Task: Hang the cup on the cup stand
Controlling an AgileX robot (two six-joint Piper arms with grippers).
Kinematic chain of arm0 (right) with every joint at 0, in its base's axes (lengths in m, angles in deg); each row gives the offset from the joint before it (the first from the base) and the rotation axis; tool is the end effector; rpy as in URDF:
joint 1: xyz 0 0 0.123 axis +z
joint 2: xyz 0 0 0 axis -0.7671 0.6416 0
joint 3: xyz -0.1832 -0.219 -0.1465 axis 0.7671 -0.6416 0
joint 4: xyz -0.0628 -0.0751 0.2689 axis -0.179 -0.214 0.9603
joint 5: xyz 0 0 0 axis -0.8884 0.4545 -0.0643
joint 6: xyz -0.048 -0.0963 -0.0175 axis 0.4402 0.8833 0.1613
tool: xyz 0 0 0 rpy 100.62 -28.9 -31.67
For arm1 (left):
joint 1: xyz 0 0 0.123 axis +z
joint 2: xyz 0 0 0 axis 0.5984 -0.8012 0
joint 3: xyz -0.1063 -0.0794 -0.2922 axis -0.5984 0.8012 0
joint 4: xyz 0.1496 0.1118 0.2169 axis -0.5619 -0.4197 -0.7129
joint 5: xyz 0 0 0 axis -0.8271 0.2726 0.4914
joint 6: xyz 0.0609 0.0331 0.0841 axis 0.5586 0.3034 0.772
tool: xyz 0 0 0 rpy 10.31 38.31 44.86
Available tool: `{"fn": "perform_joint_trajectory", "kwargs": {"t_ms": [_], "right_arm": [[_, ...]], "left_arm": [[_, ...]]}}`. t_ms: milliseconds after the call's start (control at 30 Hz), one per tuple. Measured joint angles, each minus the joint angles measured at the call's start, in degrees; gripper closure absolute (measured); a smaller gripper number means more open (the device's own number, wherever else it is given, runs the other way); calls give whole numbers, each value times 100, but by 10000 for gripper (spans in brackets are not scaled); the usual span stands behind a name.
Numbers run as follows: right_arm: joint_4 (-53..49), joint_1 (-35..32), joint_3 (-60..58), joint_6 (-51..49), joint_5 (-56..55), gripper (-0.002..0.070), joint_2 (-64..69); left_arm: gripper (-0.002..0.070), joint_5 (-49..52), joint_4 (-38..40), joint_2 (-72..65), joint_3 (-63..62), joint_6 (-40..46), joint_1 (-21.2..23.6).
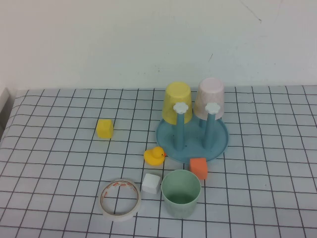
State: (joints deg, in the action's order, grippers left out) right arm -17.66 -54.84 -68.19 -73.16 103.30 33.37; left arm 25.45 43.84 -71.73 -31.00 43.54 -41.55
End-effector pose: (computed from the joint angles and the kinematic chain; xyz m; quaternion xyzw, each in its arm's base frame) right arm 0.0688 -0.0085 0.1713 0.0729 0.7904 -0.0106 0.6081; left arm 0.0699 -0.0054 0.1749 0.0746 0.7803 0.0095 0.6209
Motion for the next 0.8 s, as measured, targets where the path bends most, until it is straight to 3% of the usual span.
{"fn": "perform_joint_trajectory", "kwargs": {"t_ms": [800], "right_arm": [[0,0,0,63,0,678,0]], "left_arm": [[678,0,7,0,0,0,0]]}}
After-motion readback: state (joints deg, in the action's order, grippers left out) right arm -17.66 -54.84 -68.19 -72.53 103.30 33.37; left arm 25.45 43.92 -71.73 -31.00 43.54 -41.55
